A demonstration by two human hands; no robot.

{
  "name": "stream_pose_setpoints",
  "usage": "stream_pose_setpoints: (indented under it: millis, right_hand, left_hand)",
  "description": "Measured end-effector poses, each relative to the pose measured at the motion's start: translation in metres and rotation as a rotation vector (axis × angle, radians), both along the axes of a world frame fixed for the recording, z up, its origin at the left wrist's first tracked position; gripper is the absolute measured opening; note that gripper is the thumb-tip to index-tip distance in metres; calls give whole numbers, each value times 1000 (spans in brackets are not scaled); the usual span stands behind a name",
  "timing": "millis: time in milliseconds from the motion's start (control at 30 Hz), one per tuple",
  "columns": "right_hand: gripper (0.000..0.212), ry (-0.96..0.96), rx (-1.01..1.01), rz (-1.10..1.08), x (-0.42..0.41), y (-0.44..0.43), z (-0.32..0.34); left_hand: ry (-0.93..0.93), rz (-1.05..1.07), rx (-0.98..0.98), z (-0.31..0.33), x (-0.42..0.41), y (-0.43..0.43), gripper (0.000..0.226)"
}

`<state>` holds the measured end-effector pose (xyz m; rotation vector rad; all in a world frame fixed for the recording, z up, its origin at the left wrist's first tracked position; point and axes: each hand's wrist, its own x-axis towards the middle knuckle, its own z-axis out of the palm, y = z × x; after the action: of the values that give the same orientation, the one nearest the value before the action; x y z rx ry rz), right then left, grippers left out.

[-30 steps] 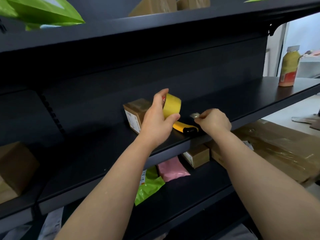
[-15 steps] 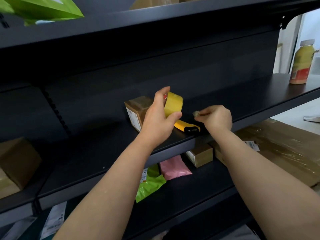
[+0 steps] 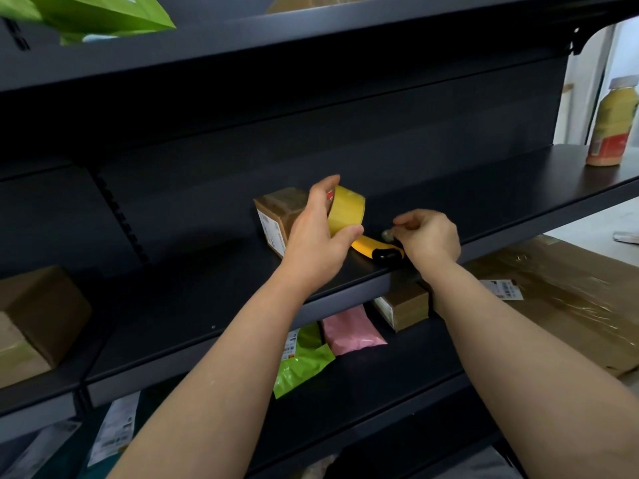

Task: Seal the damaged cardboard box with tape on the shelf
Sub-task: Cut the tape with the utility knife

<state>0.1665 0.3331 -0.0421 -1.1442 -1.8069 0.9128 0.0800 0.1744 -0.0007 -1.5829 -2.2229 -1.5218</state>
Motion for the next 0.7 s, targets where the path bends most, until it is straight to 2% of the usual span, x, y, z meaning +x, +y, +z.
stream_pose_setpoints:
  millis: [133, 233, 333, 400, 500, 633, 700]
  right_hand:
    - [35, 59, 17, 3, 4, -1, 9]
    - [31, 211, 58, 34, 8, -14, 23]
    - [34, 364, 145, 287, 4, -45, 29]
    - [39, 399, 108, 480, -1, -71, 29]
    - [49, 367, 82, 642, -8, -101, 28]
    - [50, 168, 241, 736, -21, -142, 23]
    - [49, 154, 347, 760, -30, -167, 18]
  left_hand:
    - [-6, -15, 1, 0, 3, -2, 75]
    - [8, -47, 28, -5, 3, -12, 80]
    - [19, -56, 45, -17, 1, -29, 87]
    - [16, -41, 44, -25, -3, -43, 89]
    - [28, 21, 38, -29, -12, -69, 88]
    - [16, 119, 46, -28, -25, -112, 89]
    - [5, 172, 68, -28, -33, -134, 88]
